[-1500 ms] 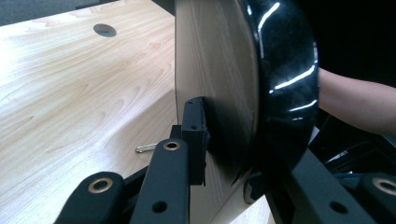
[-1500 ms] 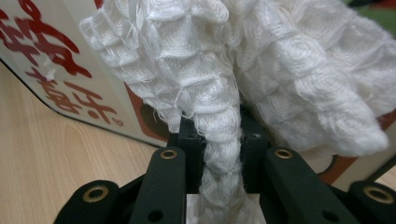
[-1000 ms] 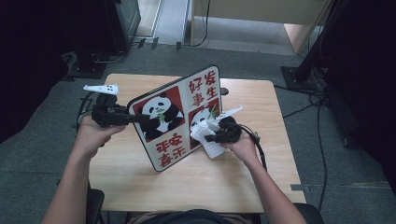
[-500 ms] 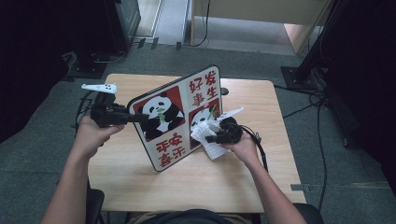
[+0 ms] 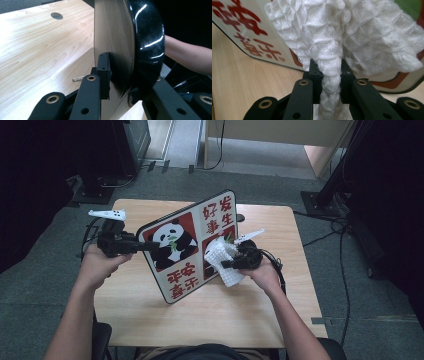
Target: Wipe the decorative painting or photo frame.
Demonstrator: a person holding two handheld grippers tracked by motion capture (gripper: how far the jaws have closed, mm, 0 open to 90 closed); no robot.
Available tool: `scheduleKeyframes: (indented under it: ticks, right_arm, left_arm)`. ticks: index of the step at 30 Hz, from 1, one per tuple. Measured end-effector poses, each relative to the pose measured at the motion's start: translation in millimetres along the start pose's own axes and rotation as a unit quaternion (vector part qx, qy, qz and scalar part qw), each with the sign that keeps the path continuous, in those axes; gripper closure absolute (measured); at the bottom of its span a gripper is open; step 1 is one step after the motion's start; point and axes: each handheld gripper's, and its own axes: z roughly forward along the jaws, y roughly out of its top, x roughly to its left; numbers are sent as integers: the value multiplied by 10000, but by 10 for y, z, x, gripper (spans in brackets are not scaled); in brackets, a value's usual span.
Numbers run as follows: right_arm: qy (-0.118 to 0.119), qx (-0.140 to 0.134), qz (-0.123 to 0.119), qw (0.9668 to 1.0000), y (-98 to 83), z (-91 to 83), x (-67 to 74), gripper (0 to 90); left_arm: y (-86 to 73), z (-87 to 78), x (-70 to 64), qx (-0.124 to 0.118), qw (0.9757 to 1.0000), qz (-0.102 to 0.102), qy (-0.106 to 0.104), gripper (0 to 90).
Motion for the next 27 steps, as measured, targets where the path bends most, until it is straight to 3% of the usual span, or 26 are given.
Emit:
scheduleKeyframes:
  ticks: [7, 10, 22, 27]
  right_arm:
    - [2, -169, -24, 9999, 195, -217, 57, 795]
    - [-4, -287, -173, 9994, 350, -345, 135, 795]
    - [-126, -221, -397, 9989, 723, -610, 304, 794]
    - [-205, -247, -533, 9981, 958, -746, 393, 793]
  left_arm:
    - [-3, -1, 1, -9, 10000, 21, 1, 752]
    - [-5, -2, 8, -26, 10000, 16, 4, 753]
    - [-9, -4, 20, -23, 10000, -36, -66, 747]
    - [-11, -4, 26, -44, 10000, -51, -64, 749]
